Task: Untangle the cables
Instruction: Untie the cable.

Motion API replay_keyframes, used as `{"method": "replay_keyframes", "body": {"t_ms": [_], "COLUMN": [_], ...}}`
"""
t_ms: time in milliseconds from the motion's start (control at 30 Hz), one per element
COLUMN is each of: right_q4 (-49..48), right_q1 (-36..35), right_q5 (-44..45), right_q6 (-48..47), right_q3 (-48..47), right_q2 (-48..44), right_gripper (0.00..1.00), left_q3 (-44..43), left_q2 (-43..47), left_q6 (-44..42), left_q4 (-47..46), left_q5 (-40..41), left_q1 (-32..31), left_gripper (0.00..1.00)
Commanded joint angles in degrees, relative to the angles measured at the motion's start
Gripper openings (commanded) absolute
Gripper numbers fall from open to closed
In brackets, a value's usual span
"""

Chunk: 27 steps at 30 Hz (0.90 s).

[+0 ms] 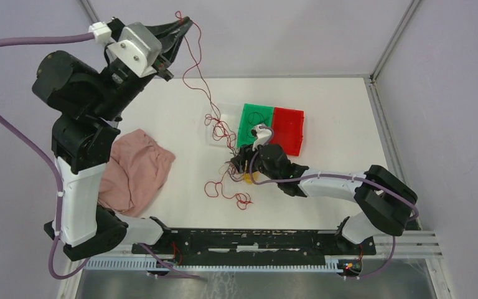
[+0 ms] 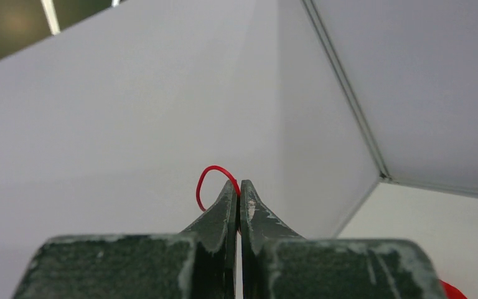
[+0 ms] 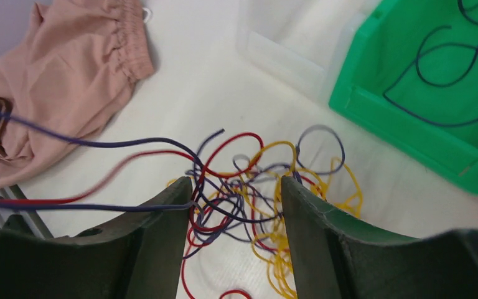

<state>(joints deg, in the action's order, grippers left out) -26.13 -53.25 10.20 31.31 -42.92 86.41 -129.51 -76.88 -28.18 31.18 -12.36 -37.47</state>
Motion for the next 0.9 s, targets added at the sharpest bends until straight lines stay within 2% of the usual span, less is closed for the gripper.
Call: {"method": "replay_keyframes", "body": {"t_ms": [0,167,333,633,767,867], "right_q4": [-4.7,-5.9,-5.7,-7.5,-3.5,-1.2], "right_q1": [0.4,0.5,0.5,1.0,1.2,1.4], "right_q5": [1.6,1.2,1.6,7.0,12.2,15.5], "right_q6": [2.4,3.2,3.7,8.6,12.4,14.4], "right_q3": [3.1,5.8,8.1,17.9,20.5,22.8], "right_q2": [0.0,-0.3,-1.2,-4.5,-7.8,-10.4], "right_gripper": [0.58,0.35,0.01,0.0,0.0,0.0], "left_q3": [-1.9,-2.2,-2.4,-2.3,-1.5,-6.5], "left_q2": [1.4,1.3,1.3,-0.6,-2.5,-6.4], "left_q6": [-9.1,-11.5,-15.8,-28.5,-36.4,-41.7], "left_q4": [-12.1,-14.3,-16.2,-29.9,-38.9,-45.6], "left_q5": [5.5,6.4,7.4,11.9,13.9,14.7], "left_q1": [-0.2,-0.2,-0.2,-0.2,-0.2,-0.2], "left_gripper": [0.03,0.03,0.03,0.03,0.03,0.03]}}
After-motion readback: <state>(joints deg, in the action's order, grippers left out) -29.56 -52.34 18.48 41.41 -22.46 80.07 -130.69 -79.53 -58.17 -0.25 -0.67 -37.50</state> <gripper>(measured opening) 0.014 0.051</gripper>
